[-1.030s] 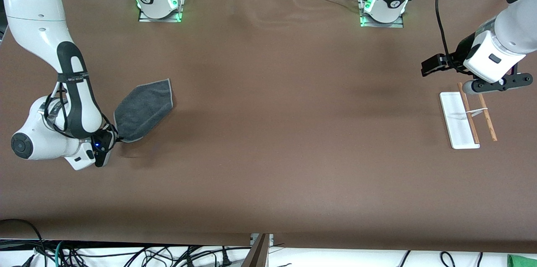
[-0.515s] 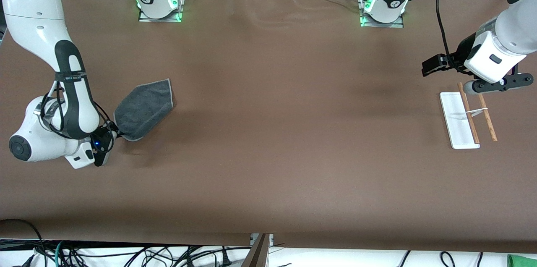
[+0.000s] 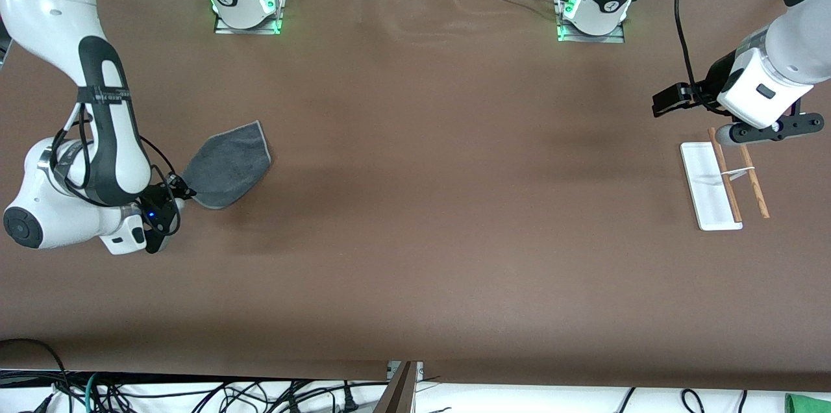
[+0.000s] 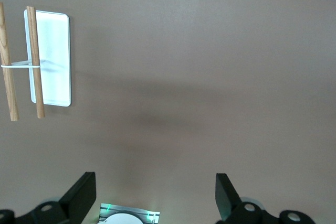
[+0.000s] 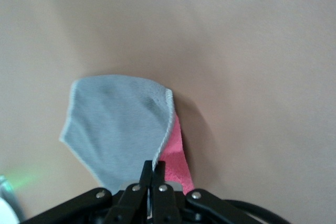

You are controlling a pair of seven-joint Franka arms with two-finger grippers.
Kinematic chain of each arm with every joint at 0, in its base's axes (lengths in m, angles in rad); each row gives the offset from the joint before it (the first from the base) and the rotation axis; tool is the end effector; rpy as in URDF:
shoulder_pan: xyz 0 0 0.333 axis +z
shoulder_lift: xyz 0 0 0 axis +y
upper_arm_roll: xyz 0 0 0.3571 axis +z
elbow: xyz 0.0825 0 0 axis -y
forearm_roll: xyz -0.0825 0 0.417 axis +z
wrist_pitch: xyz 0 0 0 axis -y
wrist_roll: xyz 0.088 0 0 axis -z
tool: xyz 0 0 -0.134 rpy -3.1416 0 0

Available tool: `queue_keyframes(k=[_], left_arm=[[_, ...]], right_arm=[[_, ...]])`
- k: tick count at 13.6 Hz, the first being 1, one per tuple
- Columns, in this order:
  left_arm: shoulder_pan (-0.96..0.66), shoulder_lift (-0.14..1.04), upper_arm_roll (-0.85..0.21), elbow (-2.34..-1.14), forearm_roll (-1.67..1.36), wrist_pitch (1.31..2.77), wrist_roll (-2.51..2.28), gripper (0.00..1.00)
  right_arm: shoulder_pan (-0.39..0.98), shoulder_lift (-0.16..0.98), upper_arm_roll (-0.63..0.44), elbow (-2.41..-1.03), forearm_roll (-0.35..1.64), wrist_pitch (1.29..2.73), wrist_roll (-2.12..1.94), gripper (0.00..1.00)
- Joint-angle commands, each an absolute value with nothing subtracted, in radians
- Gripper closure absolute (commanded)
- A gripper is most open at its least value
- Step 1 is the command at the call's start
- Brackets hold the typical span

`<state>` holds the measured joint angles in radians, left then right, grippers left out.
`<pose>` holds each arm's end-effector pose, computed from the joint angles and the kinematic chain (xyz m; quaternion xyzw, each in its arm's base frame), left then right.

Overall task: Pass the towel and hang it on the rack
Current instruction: 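Lift the towel with the right gripper while the left gripper approaches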

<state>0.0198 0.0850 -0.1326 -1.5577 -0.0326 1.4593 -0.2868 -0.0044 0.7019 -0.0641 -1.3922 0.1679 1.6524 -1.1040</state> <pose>0.5923 -0.0686 0.5869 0.9919 0.0859 -0.0937 0.0034 0.7192 -0.0204 0.2582 -0.8573 -0.4629 0.1491 0.1690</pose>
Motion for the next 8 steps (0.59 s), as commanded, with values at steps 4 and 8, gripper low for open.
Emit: queue_keyframes(k=[4,8], left_arm=[[0.023,0.097,-0.132,-1.526,-0.043,1.440,-0.285,0.00],[0.037,0.094,-0.126,-1.522,-0.070,1.448,-0.275,0.00]], right_arm=[[0.118,0.563,-0.060,-1.401,0.180,1.517,-0.988,1.00],[0.253,0.493,-0.060,-1.401,0.179,1.486,-0.861,1.00]])
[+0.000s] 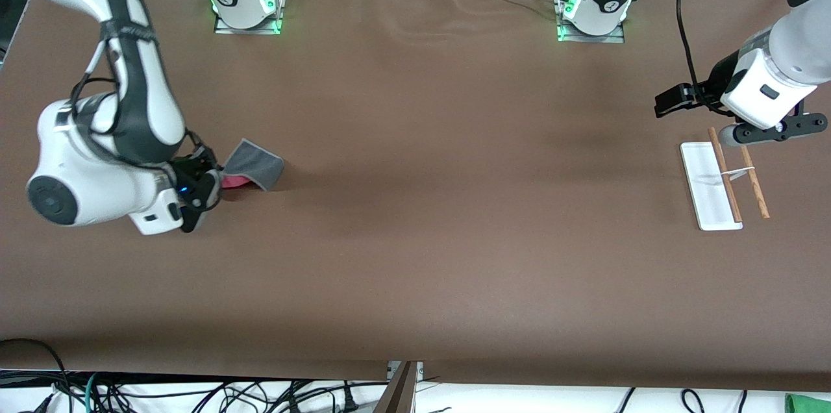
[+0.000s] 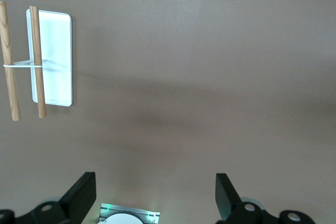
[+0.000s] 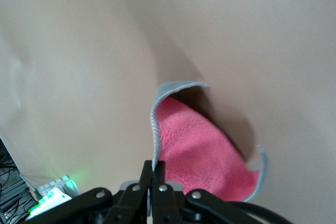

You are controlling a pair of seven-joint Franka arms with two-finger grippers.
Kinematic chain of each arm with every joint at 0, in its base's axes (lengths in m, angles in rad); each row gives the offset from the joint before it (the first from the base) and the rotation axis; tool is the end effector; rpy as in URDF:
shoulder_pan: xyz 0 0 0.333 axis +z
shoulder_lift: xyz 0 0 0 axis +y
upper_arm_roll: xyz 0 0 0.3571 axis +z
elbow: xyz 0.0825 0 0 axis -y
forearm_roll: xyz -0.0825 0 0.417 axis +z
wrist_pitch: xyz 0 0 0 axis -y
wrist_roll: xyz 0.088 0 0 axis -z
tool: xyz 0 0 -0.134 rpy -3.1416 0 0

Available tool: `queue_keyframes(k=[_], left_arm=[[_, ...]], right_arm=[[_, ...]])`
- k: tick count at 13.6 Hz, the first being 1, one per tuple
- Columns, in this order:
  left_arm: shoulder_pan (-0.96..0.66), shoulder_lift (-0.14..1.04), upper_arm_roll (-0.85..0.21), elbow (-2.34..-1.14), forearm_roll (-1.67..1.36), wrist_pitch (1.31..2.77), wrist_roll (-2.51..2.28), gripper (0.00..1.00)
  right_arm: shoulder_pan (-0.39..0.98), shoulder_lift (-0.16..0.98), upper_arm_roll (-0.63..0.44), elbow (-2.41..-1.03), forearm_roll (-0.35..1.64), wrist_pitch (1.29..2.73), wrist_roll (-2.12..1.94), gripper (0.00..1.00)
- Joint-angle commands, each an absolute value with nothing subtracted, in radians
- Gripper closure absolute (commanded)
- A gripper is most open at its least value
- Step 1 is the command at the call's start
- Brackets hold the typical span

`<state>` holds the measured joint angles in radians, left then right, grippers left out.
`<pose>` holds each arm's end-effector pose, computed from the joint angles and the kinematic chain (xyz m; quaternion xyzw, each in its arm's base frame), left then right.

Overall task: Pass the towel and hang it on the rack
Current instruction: 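Lift the towel with the right gripper while the left gripper approaches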

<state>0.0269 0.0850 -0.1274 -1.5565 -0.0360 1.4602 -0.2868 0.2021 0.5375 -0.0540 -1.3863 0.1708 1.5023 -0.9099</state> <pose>0.5933 -0.0620 0.5875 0.9914 0.0920 -0.0930 0.0056 0.6873 0.1331 0.3742 -0.8478 -0.4826 0.1672 0.1425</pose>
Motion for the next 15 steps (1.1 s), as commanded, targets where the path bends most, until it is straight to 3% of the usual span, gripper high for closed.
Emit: queue_keyframes(k=[1,5,8,9,15], left_arm=[[0.050,0.095,-0.124,-1.523,-0.134,1.450,-0.273,0.00],[0.072,0.107,-0.133,-1.522,-0.204,1.447,-0.221,0.00],[0.048,0.118,-0.159,-1.532,-0.236,1.433,-0.222,0.00],[0.026,0.186,-0.175,-1.525,-0.233,1.424,-0.229,0.00],[0.018,0.302,-0.179,-1.482,-0.386,1.388,-0.103,0.00]], right_arm=[[0.293,0.486,-0.061,-1.401,0.178,1.488,-0.835,1.00],[0.426,0.445,-0.061,-1.399,0.179,1.488,-0.723,1.00],[0.518,0.442,-0.060,-1.306,0.183,1.485,-0.625,1.00],[0.547,0.442,-0.060,-1.302,0.183,1.483,-0.591,1.00],[0.592,0.440,0.044,-1.220,0.183,1.480,-0.419,1.00]])
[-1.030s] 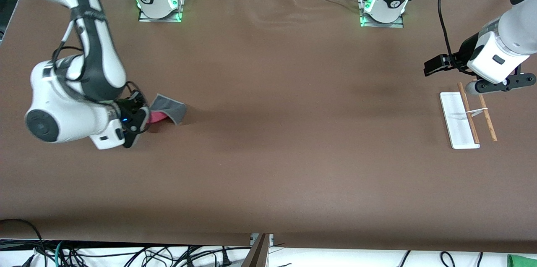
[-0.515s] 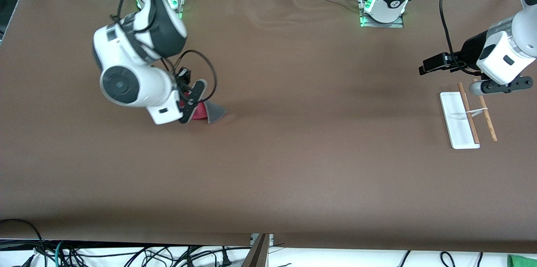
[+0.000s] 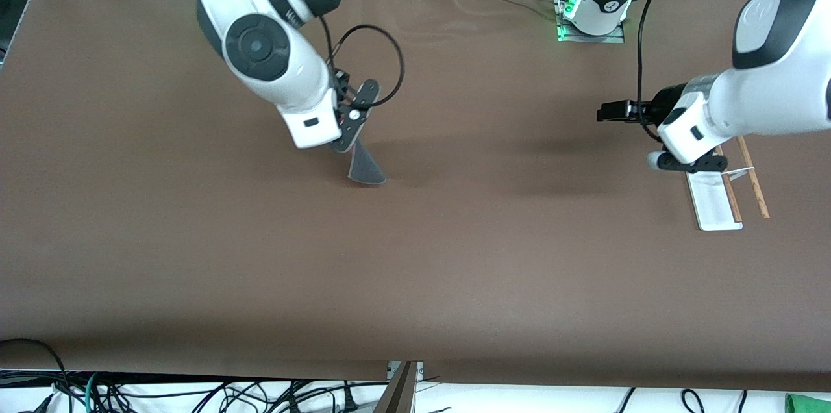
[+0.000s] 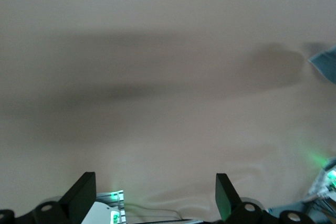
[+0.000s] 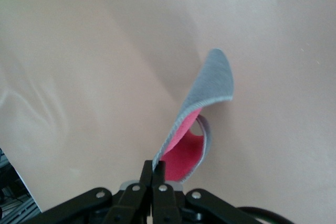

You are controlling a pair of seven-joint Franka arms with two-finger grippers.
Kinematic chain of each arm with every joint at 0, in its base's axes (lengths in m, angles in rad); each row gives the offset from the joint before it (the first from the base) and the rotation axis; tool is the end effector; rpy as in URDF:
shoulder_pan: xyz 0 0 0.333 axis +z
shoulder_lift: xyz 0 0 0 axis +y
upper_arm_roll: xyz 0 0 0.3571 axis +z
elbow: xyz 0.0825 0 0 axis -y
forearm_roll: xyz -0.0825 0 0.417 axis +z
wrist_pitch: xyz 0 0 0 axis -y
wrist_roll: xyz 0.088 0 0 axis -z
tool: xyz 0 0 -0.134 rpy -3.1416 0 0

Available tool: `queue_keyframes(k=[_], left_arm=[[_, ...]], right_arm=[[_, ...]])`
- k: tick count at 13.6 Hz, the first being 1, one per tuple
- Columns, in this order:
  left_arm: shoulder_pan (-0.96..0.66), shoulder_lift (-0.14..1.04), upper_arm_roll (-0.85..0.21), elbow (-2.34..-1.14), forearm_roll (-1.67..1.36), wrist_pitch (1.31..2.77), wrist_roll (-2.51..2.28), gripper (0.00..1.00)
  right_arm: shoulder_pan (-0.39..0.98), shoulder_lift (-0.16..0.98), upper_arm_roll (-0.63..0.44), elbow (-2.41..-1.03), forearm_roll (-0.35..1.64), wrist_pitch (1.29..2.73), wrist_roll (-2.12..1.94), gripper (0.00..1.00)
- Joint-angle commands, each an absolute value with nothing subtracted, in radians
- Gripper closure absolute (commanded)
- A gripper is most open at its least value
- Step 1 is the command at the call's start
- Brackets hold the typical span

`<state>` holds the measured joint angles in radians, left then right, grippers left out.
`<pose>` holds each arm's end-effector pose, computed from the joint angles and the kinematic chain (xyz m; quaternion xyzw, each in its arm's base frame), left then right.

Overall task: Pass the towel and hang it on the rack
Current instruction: 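Lift the towel with the right gripper while the left gripper approaches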

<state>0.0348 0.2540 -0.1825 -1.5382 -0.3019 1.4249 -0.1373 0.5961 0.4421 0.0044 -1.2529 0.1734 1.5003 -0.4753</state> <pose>0.6179 -0.1243 0.5009 0.9687 -0.0010 -0.2009 0.1459 0.5742 0.4217 0.5043 -0.8527 -0.5059 0.1021 0.0813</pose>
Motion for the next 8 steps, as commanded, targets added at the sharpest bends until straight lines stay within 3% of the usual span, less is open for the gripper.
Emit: queue_keyframes(k=[1,8], left_arm=[[0.020,0.331,-0.179,-1.480,-0.452,1.388,-0.082,0.00],[-0.018,0.501,-0.181,-1.485,-0.689,1.397,0.443,0.00]], right_arm=[[0.592,0.440,0.060,-1.213,0.183,1.482,-0.411,1.00],[0.600,0.442,0.219,-1.098,0.176,1.563,-0.335,1.00]])
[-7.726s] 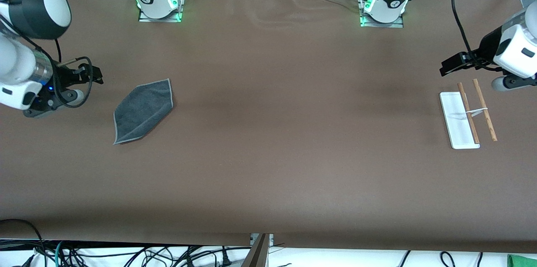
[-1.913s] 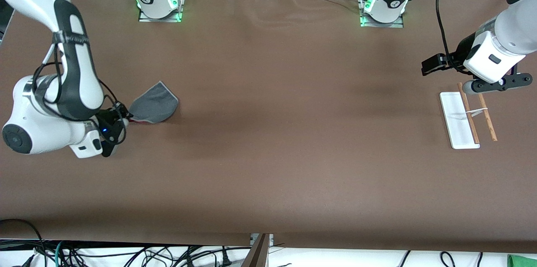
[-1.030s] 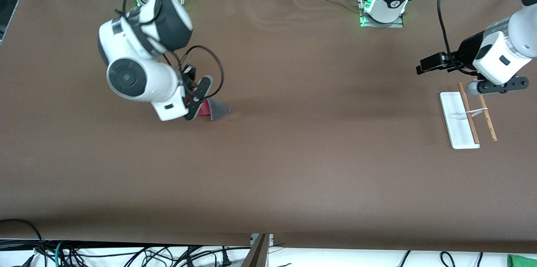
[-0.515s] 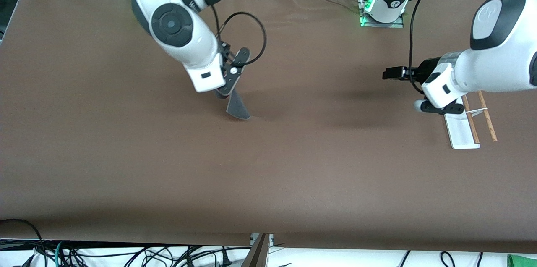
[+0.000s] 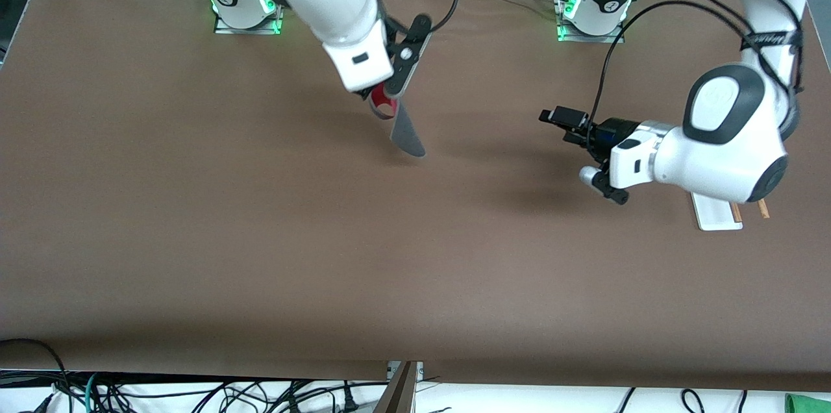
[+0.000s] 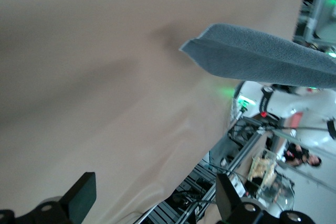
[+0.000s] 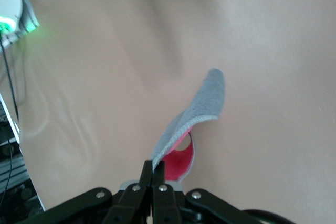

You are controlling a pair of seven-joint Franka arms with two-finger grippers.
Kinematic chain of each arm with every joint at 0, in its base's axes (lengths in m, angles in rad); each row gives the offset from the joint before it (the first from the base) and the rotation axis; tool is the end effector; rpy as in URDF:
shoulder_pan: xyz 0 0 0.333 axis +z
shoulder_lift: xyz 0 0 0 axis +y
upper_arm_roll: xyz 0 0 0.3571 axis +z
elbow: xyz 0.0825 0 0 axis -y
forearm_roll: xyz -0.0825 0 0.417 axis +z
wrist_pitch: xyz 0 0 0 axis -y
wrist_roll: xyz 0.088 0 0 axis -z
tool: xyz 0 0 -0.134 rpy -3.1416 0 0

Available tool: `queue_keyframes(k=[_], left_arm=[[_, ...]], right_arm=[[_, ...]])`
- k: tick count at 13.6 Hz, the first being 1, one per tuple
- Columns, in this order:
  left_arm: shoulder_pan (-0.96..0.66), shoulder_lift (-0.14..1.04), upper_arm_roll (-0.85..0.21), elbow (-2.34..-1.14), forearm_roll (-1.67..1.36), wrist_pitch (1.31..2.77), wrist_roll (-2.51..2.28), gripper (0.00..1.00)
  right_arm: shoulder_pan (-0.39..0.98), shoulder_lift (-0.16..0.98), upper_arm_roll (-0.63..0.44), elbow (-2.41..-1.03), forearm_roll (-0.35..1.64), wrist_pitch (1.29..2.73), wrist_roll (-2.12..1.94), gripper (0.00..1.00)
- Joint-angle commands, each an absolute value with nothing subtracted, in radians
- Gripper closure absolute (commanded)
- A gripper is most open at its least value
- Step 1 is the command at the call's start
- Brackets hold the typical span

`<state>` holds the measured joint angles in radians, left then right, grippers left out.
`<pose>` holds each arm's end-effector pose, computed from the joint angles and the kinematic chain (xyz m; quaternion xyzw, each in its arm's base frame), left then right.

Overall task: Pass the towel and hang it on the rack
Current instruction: 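Lift the towel with the right gripper while the left gripper approaches, then grasp the hanging towel's lower edge with the left gripper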

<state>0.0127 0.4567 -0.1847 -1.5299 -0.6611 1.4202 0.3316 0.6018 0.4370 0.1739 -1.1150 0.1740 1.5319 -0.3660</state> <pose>0.6400 -0.1840 0.4034 0.8766 -0.1847 -0.2298 0.3804 0.5220 0.5033 0.5836 -0.8377 -0.5320 0.0310 0.1195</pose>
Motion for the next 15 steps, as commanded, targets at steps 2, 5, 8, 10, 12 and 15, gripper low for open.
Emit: queue_keyframes(k=[2,5,8,10,12,15], left_arm=[[-0.038,0.552,-0.183,-1.491,-0.733,1.397,0.623,0.00],[-0.041,0.598,-0.186,-1.497,-0.842,1.394,0.887,0.00],[-0.055,0.638,-0.193,-1.503,-0.889,1.387,1.130,0.00],[-0.054,0.699,-0.202,-1.523,-0.969,1.373,1.344,0.00],[-0.055,0.739,-0.202,-1.531,-1.006,1.353,1.492,0.00],[-0.048,0.791,-0.202,-1.529,-1.008,1.331,1.526,0.00]], right_arm=[[0.600,0.442,0.258,-1.098,0.176,1.589,-0.289,1.00],[0.620,0.442,0.281,-1.098,0.175,1.663,-0.279,1.00],[0.646,0.442,0.279,-1.098,0.169,1.692,-0.233,1.00],[0.661,0.442,0.278,-1.098,0.166,1.703,-0.232,1.00],[0.667,0.442,0.279,-1.098,0.166,1.738,-0.232,1.00],[0.678,0.440,0.279,-1.097,0.166,1.767,-0.196,1.00]])
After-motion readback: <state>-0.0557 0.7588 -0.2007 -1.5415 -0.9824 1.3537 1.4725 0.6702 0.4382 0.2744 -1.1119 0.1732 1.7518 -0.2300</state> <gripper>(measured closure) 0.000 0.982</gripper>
